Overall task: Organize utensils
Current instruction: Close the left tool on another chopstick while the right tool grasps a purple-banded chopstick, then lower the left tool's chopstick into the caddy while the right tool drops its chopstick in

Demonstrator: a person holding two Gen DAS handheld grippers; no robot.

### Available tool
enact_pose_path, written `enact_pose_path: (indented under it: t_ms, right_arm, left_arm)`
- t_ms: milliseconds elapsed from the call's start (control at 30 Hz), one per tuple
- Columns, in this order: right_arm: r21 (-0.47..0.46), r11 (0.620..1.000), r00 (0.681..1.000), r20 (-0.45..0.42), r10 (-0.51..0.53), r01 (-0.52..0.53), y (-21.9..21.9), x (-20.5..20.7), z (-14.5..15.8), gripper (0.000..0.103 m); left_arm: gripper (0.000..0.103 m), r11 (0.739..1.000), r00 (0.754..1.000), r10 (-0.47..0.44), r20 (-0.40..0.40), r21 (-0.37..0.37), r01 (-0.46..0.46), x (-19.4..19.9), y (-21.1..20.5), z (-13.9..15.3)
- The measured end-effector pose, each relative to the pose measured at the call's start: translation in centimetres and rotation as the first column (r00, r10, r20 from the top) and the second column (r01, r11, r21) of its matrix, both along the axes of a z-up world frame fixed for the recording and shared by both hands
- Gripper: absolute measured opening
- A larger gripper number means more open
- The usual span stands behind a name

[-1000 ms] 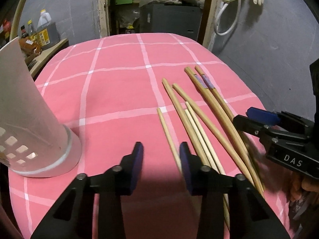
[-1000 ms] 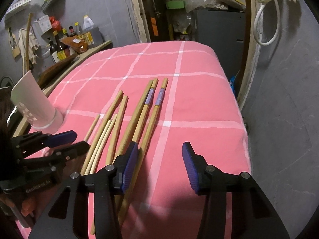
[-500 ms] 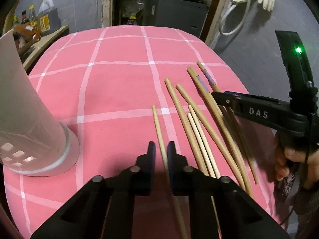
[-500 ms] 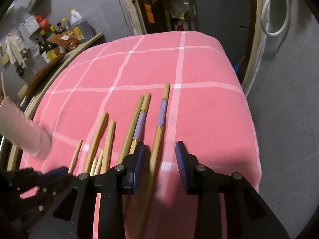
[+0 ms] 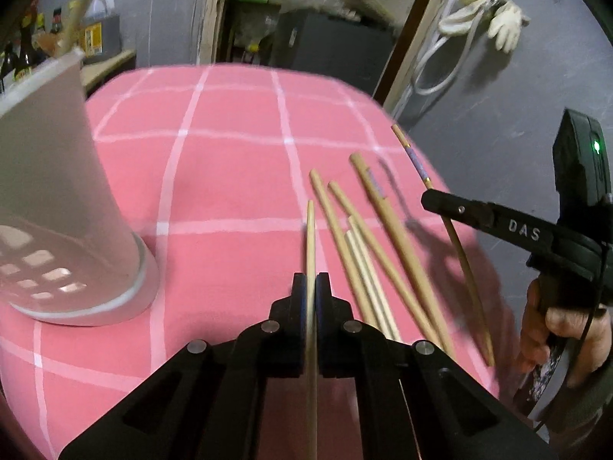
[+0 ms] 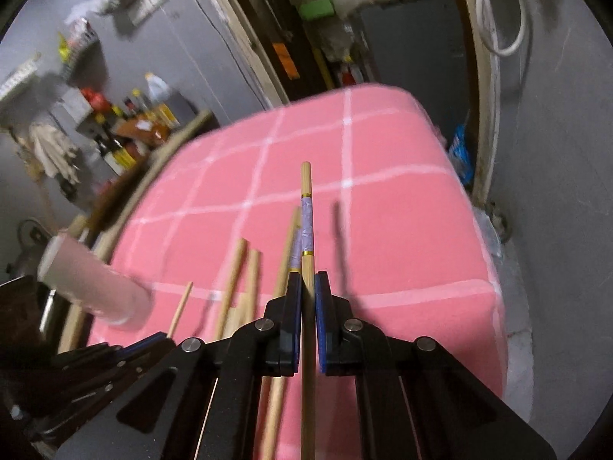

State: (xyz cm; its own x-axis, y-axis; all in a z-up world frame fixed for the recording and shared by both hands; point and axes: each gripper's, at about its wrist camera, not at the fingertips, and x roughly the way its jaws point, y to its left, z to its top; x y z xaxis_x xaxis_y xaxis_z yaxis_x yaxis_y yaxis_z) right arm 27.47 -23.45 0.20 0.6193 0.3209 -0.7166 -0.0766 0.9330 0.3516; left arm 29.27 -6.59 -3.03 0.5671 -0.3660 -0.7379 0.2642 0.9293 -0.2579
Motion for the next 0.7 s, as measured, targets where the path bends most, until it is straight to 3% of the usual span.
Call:
enact_pose_path:
  t_ms: [200, 433, 700]
  right_arm:
    - [0.060, 0.998, 0.974, 0.228, 0.000, -0.014, 2.0, -4.0, 3.6, 0.005]
    - [0.090, 0.990, 0.855, 0.517, 0.043, -0.104, 6.3, -6.9, 7.7, 0.005]
    - [0.139, 0.974, 0.740, 0.672, 0.042, -0.181, 10.6, -6.0, 10.3, 0.005]
  left_arm:
    - [0.003, 0.997, 0.983, 0.029, 0.180, -0.076, -0.016, -2.9, 1.3, 3.1]
    - [0.003, 0.981, 0.920, 0.110, 0.376, -0.189, -0.040, -5.8, 4.4, 7.2]
    - [0.003, 0.957, 0.827, 0.235, 0.511, -0.271, -0.104, -6.9, 9.9, 11.9]
